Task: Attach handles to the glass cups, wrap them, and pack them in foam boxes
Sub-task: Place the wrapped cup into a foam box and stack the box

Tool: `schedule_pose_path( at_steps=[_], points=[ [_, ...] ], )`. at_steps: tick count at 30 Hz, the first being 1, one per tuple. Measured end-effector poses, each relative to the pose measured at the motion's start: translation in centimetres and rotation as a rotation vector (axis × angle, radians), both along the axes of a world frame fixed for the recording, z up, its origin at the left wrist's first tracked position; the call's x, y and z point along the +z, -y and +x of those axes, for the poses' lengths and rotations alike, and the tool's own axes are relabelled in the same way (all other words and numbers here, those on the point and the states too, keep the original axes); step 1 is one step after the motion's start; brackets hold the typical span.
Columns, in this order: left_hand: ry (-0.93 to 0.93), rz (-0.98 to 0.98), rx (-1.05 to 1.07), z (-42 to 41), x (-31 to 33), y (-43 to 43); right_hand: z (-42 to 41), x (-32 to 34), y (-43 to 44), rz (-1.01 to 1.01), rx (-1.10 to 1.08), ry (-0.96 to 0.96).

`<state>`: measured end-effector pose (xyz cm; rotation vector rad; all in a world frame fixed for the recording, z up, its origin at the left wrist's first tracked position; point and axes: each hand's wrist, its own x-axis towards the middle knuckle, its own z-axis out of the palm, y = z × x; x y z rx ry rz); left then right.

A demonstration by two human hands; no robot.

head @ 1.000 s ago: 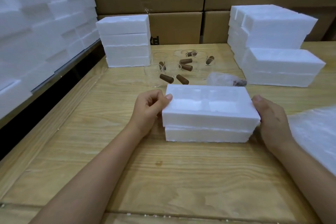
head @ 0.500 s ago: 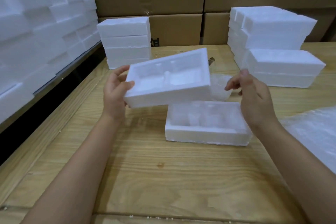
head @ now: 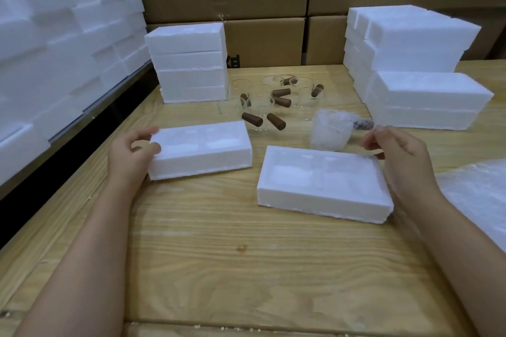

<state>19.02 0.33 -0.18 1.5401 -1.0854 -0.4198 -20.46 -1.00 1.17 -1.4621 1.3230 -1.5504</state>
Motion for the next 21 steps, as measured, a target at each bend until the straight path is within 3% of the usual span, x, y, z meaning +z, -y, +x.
schedule_pose_path(
  at_steps=[6, 11, 14, 18, 21],
  points=[
    [0.073, 0.012, 0.003, 0.3, -0.4, 0.0, -0.1, -0.3, -0.1, 0.084, 0.018, -0.016],
    [0.15, -0.321, 0.139, -2.0, 1.2, -0.2, -0.5, -0.3, 0.8, 0.046, -0.247, -0.023],
    [0.197, -0.412, 0.009, -6.3, 2.6, 0.4, -0.8, -0.1, 2.3, 0.121, -0.318, -0.007],
    [0.143, -0.23, -0.349, -13.3, 3.8, 1.8, -0.6, 0.2, 4.7, 0.39, -0.152, 0.023],
    [0.089, 0.062, -0.6, -16.6, 4.3, 3.3, -0.5, 0.0, 5.9, 0.393, -0.036, 0.163]
  ],
)
